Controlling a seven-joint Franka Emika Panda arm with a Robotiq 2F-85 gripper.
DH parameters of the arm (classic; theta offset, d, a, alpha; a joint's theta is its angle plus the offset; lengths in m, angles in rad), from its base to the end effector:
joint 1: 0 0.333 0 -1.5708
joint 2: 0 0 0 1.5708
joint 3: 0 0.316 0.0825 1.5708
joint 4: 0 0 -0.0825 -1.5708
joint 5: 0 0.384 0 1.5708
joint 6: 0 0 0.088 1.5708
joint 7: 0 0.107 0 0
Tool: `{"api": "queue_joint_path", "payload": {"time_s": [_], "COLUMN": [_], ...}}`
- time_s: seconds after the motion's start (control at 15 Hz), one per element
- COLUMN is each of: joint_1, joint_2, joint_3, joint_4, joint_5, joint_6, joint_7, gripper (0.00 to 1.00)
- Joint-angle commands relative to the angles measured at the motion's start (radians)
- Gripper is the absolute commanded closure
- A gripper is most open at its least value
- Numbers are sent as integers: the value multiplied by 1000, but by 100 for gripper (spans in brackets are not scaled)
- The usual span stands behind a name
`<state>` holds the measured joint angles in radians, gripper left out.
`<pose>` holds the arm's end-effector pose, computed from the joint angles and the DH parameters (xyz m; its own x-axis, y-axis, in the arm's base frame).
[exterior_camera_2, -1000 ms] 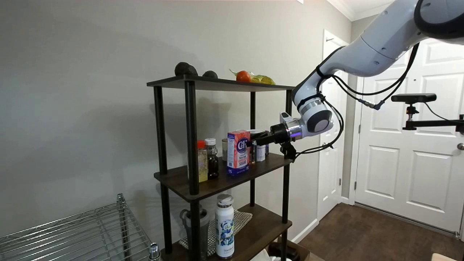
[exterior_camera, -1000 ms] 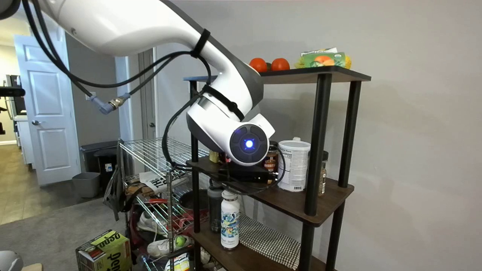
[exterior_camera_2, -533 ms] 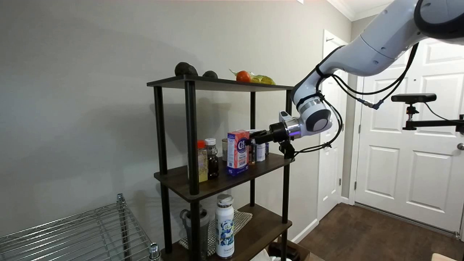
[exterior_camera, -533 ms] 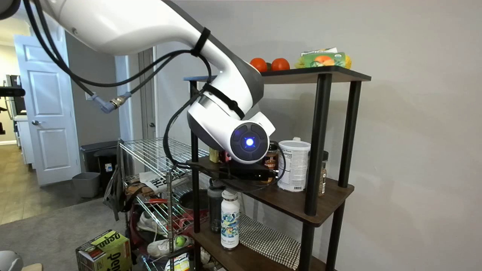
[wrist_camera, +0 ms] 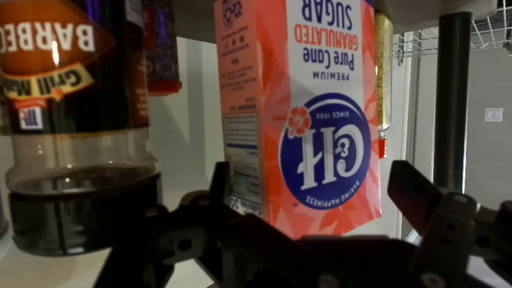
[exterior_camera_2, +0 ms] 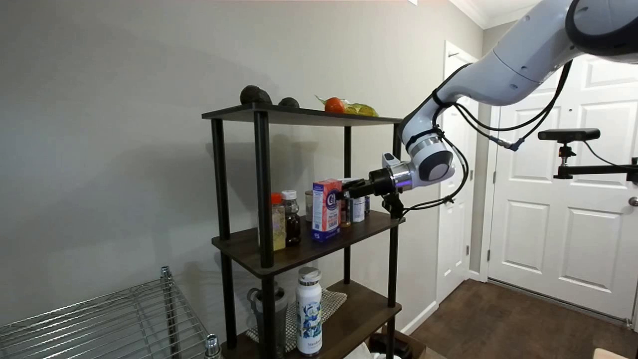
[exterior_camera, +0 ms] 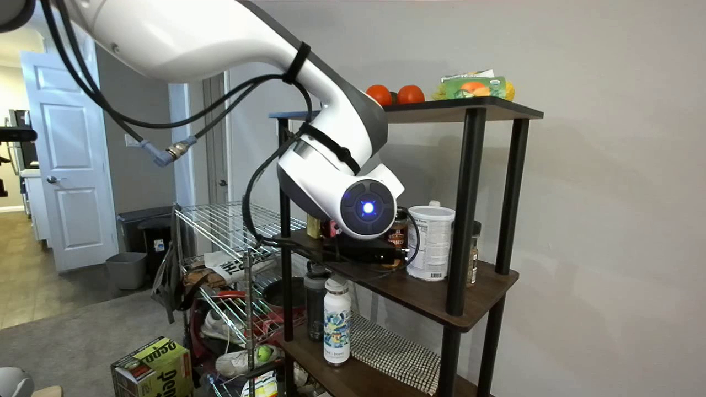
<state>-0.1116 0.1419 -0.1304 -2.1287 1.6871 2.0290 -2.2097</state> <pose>0.5712 -0.0811 0.3733 0.1640 0.1521 0.9747 0.7789 -0.6263 -0.0333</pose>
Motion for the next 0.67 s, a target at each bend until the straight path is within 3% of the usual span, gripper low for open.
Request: {"api": "queue_joint_path", "payload": {"time_s": [0.0, 0.6], "joint_1": [2, 1], "joint_2": [18, 41], "joint_3": [4, 3], "joint_4": [16, 39], "joint_5": [18, 34], "joint_6": [2, 12], "joint_7": [-43, -85], "gripper": [0, 0]}}
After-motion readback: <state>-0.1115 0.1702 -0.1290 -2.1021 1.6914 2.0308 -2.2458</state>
